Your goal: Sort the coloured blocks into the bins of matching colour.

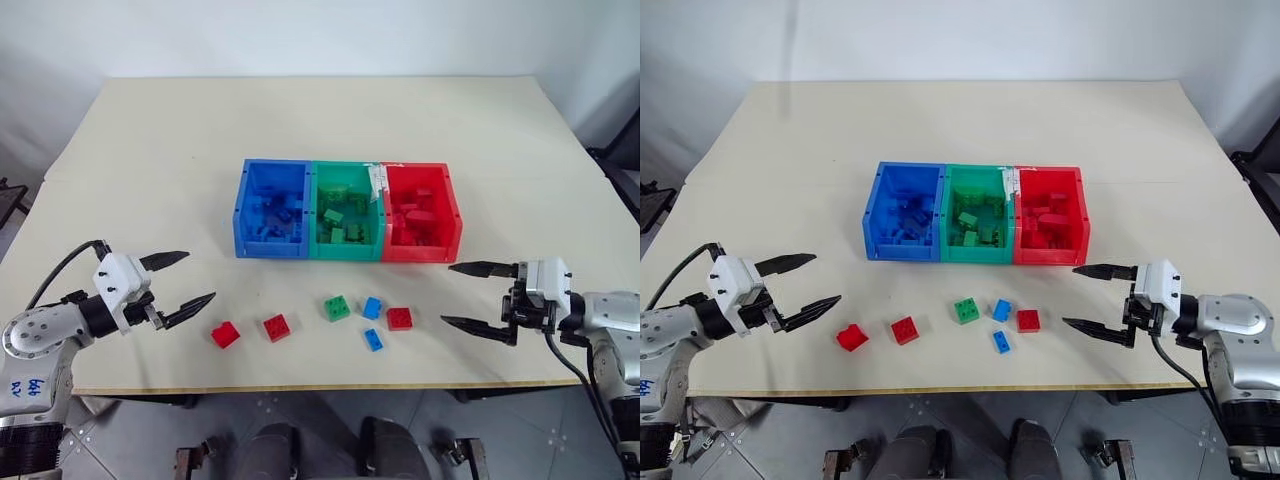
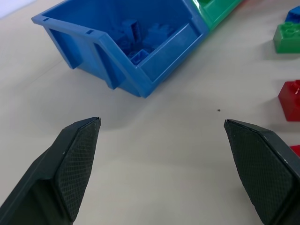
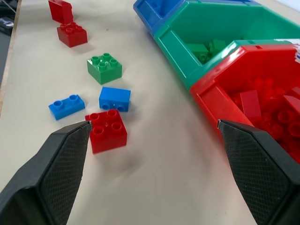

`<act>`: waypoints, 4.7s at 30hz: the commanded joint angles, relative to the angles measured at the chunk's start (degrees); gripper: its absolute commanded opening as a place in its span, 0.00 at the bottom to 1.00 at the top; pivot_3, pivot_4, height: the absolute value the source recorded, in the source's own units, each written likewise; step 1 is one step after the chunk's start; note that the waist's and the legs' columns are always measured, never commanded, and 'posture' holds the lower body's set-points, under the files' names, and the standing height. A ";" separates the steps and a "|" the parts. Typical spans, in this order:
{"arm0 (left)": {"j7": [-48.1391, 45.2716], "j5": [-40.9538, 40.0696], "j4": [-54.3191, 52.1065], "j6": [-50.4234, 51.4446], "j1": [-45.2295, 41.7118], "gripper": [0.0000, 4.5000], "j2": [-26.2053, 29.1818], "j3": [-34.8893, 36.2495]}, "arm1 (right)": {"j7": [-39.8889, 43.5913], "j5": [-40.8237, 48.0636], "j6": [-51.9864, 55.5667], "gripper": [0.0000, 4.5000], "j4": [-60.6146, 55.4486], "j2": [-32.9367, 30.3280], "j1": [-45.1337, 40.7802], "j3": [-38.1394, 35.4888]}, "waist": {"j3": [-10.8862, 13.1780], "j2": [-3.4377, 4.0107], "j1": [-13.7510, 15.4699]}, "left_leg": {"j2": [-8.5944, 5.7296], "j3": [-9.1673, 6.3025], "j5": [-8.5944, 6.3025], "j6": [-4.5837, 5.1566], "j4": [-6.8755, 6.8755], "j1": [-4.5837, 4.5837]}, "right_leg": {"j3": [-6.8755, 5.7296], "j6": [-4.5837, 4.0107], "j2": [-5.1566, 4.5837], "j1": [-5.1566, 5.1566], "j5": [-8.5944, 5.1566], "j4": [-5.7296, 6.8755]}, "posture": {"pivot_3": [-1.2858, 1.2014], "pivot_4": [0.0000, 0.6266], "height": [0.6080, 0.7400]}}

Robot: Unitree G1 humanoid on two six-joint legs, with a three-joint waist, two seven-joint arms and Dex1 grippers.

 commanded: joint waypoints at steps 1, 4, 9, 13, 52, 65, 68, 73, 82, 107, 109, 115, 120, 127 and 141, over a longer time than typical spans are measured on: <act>-0.92 -1.10 -1.99 1.31 -0.35 1.00 0.85 -0.84 | -0.64 0.66 0.71 1.00 -1.36 -0.93 1.49 -2.48 | 0.00 0.00 0.08 | 0.00 0.00 0.00 0.00 0.00 0.00 | -0.01 0.00 0.00 0.00 0.00 0.00 | 0.52 0.24 1.00; -2.76 -4.59 -6.67 6.84 -0.34 1.00 1.15 -2.73 | 0.17 1.21 2.26 1.00 0.48 -3.92 3.04 -5.48 | 0.00 0.00 0.34 | -0.01 0.02 0.00 0.00 0.01 -0.01 | 0.00 0.00 0.00 0.00 0.00 0.01 | 0.52 0.24 1.00; -4.03 -6.11 -15.30 9.35 -0.93 1.00 -0.14 -8.38 | 4.07 -0.33 0.23 1.00 3.36 -6.56 3.75 -5.43 | 0.00 0.00 0.81 | 0.01 0.03 0.00 0.01 0.04 0.02 | 0.02 0.01 0.00 0.02 0.00 0.00 | 0.52 0.24 1.00; -4.16 -7.12 -19.23 10.59 -0.47 1.00 -0.72 -10.57 | 5.19 -1.46 3.24 1.00 0.25 -5.55 0.87 0.09 | 0.00 0.00 0.52 | 0.04 0.05 0.00 -0.01 0.04 0.04 | 0.03 0.01 0.04 0.02 0.00 0.01 | 0.52 0.24 1.00; 7.72 -11.78 -24.72 12.84 8.24 1.00 -4.07 0.56 | -15.86 -12.81 13.12 0.33 29.85 7.21 -39.74 6.80 | 0.01 0.03 -0.56 | 0.08 -0.02 -0.03 -0.08 -0.01 -0.03 | -0.08 -0.10 0.11 -0.07 -0.01 0.02 | 0.52 0.24 1.00; 3.98 -10.41 -22.34 12.40 5.77 1.00 -3.00 -3.86 | -1.30 -3.33 10.32 0.99 18.63 3.04 -29.12 -1.23 | 0.02 0.05 0.54 | 0.04 -0.10 -0.05 -0.04 0.03 -0.13 | -0.16 -0.09 0.08 -0.05 -0.01 0.00 | 0.52 0.24 1.00; 1.64 -8.14 -20.20 10.81 4.18 1.00 -2.65 -6.89 | 2.66 -3.68 9.67 0.99 13.37 -1.47 -21.14 -1.42 | 0.02 0.04 0.71 | 0.02 -0.03 -0.08 0.02 0.03 -0.13 | -0.14 -0.07 0.07 -0.04 0.00 -0.06 | 0.52 0.24 1.00; -0.26 -5.04 -17.28 8.22 1.58 1.00 -3.51 -11.11 | 6.76 -5.44 4.40 0.99 9.81 -7.08 -10.25 -2.07 | 0.02 0.05 0.94 | 0.05 0.18 -0.08 0.02 0.05 -0.06 | -0.14 -0.05 0.07 -0.01 0.01 -0.08 | 0.52 0.24 1.00; -5.30 -5.58 -15.51 5.60 3.59 1.00 -2.02 -10.92 | 6.40 -2.96 10.06 0.99 -3.31 -4.03 -2.64 4.21 | 0.02 0.05 -0.28 | 0.16 0.25 -0.05 -0.03 0.07 0.08 | -0.10 -0.05 0.08 -0.01 0.01 0.02 | 0.52 0.24 1.00; -1.74 -7.09 -22.00 4.03 19.92 1.00 -2.12 -1.89 | 7.01 -16.54 2.54 0.62 3.97 9.59 -15.80 26.30 | -0.01 0.01 -0.50 | 0.10 0.05 -0.07 -0.04 0.08 0.05 | -0.13 -0.08 0.00 -0.01 0.01 0.02 | 0.52 0.24 1.00; -1.40 -7.08 -22.26 4.17 19.80 1.00 -2.19 -2.14 | 7.73 -15.85 2.30 0.47 4.00 9.63 -15.70 26.02 | 0.00 0.01 -0.47 | 0.09 0.04 -0.07 -0.04 0.08 0.05 | -0.13 -0.08 0.00 -0.01 0.01 0.01 | 0.52 0.24 1.00; 0.05 -8.53 -22.90 5.48 19.52 1.00 -3.05 -1.89 | 8.78 -12.12 2.12 0.32 3.51 10.44 -16.32 23.66 | 0.00 0.01 -0.52 | 0.09 0.05 -0.08 -0.04 0.08 0.04 | -0.14 -0.08 0.00 -0.01 0.01 0.01 | 0.52 0.24 1.00; 7.12 -10.23 -23.88 6.60 19.57 1.00 -7.21 2.07 | 0.38 -3.20 19.49 0.32 -3.48 15.60 -22.08 19.96 | 0.01 0.02 -0.75 | 0.13 0.03 -0.07 -0.05 0.08 0.03 | -0.13 -0.08 0.01 -0.03 0.01 0.02 | 0.52 0.24 1.00; 12.14 -11.14 -25.14 6.47 23.13 1.00 -10.95 8.05 | -17.61 -10.10 25.21 0.32 4.93 29.24 -37.53 21.60 | 0.00 0.03 -1.83 | 0.15 0.01 -0.10 -0.15 0.06 0.01 | -0.11 -0.15 0.02 -0.16 0.02 0.13 | 0.52 0.24 1.00; 13.86 -10.05 -26.62 6.10 22.79 1.00 -11.25 7.67 | -28.88 -19.58 11.07 0.93 25.92 38.86 -50.17 20.04 | -0.03 -0.04 -2.25 | 0.05 0.11 -0.11 -0.13 0.03 -0.27 | -0.12 -0.47 -0.02 -0.91 -0.03 1.03 | 0.52 0.24 1.00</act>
